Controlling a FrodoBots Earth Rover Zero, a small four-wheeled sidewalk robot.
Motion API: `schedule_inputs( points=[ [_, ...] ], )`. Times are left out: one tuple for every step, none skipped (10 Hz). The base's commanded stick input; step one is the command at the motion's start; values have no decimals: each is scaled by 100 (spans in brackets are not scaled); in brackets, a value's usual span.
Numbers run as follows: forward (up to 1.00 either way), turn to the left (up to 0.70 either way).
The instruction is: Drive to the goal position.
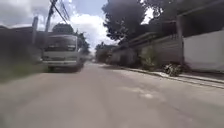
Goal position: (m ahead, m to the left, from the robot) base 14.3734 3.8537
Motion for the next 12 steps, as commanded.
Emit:
schedule_inputs(
  points=[
    [100,-1],
    [100,0],
    [100,0],
    [100,0],
    [100,0],
    [100,0],
    [100,0],
    [100,0],
    [100,0],
    [100,0],
    [100,0],
    [100,0]
  ],
)
